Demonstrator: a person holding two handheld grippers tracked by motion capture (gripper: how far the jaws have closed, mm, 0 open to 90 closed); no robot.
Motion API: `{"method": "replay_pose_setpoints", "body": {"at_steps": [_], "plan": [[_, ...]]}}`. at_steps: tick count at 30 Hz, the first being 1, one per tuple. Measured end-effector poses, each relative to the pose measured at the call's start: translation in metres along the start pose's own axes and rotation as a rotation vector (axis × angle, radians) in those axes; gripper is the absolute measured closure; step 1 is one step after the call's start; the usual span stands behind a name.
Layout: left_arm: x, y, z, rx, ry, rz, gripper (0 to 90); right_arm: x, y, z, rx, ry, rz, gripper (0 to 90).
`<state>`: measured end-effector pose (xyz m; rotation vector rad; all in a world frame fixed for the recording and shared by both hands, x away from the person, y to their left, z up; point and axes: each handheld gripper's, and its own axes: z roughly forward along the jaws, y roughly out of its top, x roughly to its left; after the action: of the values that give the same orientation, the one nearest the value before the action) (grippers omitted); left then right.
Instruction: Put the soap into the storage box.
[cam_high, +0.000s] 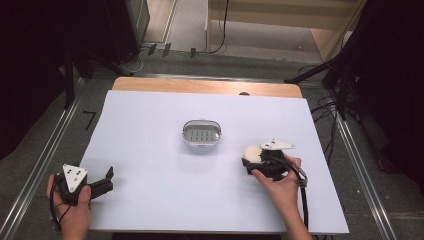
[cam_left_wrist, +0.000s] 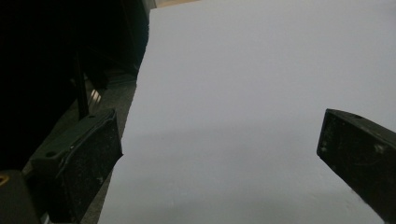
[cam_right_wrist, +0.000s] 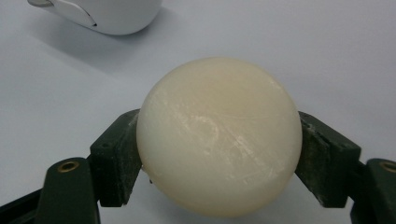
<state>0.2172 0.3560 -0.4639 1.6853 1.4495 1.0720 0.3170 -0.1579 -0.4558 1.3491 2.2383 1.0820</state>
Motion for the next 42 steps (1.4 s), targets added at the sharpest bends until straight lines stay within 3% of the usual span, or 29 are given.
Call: {"method": "replay_pose_setpoints", "body": {"at_steps": [42], "plan": [[0.001, 0.000, 0.000, 0.001, -0.009, -0.008, 0.5, 0.037, 0.041, 0.025, -0.010, 0.057, -0.061, 24.9]]}}
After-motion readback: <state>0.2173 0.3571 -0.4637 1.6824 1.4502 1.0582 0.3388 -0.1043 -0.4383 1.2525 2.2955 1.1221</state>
